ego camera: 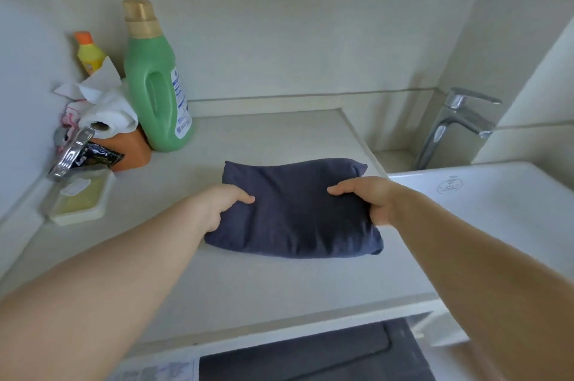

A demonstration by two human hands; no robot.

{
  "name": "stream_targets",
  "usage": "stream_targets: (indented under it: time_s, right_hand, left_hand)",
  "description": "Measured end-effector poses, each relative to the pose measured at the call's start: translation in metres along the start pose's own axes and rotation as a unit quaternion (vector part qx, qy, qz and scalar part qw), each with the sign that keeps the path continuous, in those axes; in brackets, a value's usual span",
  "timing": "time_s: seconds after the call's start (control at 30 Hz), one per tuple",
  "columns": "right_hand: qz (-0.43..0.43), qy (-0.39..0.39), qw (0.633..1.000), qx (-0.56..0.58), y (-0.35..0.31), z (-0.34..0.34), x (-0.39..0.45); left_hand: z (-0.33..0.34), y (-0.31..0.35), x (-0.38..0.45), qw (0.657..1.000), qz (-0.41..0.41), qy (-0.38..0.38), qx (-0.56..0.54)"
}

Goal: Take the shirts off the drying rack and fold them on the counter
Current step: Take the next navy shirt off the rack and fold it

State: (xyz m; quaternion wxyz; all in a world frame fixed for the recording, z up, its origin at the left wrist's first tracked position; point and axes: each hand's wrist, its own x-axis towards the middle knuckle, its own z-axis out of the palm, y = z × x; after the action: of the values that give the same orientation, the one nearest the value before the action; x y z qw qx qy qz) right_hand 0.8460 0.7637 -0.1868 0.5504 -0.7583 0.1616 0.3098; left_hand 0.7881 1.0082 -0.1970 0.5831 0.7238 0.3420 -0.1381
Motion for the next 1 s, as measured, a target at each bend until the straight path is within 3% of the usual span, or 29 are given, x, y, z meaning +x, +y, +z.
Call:
stream_targets:
  time_s: [0.17,0.33,0.53,0.67,0.77,1.0]
  right_hand:
    - [-0.015,0.077,0.992,0.103,0.049,-0.059,-0.06]
    - [-0.011,0.187,0.962,0.196,0.12,-0.148,-0.138]
    - [-0.032,0.338,0.891,0.301,0.235,-0.257,-0.234]
    - [-0.018,0.352,0.87,0.345,0.337,-0.32,-0.282]
    - [0.053,0.349,0.862,0.364,0.416,-0.363,-0.298]
    - [0.166,0.342,0.822,0.425,0.57,-0.395,-0.264]
  left_hand:
    - [0.067,0.033,-0.033,0.99,0.062,-0.125,0.033]
    - [0.166,0.052,-0.091,0.958,0.127,-0.242,0.089]
    - [0.323,0.048,-0.17,0.902,0.193,-0.365,0.125]
    - [0.454,0.002,-0.216,0.863,0.211,-0.43,0.162]
    - [0.544,-0.052,-0.237,0.843,0.196,-0.463,0.189]
    - [0.67,-0.179,-0.219,0.811,0.153,-0.471,0.311]
